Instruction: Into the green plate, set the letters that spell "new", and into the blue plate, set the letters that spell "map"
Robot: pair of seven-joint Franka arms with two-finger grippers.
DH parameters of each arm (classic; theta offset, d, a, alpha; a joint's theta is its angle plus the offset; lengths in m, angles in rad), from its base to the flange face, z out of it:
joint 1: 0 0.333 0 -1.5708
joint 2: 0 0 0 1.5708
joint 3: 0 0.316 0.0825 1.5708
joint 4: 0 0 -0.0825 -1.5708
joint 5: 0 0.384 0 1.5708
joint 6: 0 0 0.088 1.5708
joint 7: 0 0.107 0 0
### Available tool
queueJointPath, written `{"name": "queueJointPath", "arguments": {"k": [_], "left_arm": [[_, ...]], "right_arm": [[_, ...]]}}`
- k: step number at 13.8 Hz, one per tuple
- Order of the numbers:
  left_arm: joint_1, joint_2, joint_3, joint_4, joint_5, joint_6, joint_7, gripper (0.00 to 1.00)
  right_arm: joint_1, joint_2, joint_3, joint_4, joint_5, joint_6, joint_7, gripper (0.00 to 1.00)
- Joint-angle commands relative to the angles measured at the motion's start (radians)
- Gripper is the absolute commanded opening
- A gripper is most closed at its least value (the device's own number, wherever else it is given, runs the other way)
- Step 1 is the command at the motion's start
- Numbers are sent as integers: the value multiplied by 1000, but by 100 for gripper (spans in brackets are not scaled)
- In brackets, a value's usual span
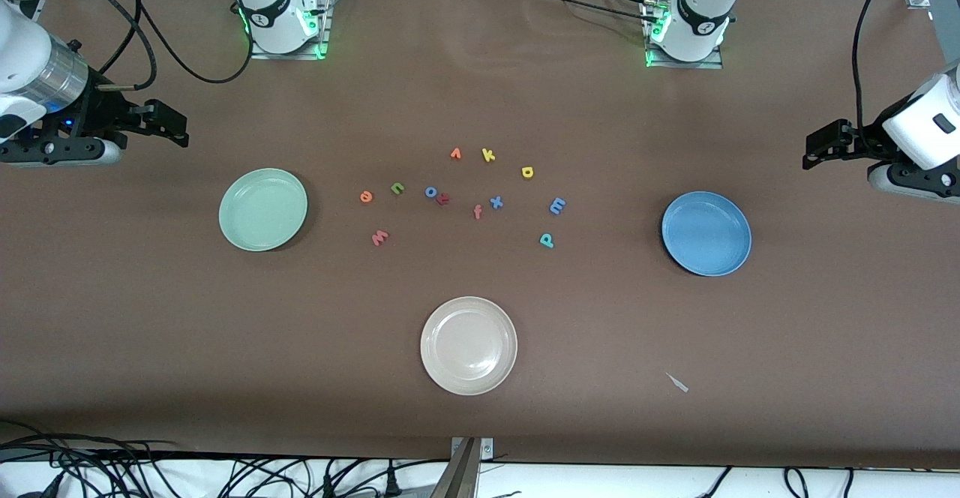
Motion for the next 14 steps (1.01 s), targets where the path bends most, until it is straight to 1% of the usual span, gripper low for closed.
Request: {"name": "queueJointPath", "arguments": {"k": [1, 7, 9, 14], "left_arm": [[0, -8, 2, -1, -4, 1, 18, 100], [-1, -7, 0, -1, -4, 1, 18, 100], [-1, -7, 0, -1, -4, 1, 18, 100], [-3, -2, 0, -1, -4, -1, 17, 100]], "right_arm": [[2, -34, -1, -39, 9, 14, 5, 100], [26, -11, 7, -53, 9, 69, 11, 100], [30, -8, 18, -55, 9, 75, 14, 100], [30, -3, 19, -59, 16, 79, 24, 100]]}}
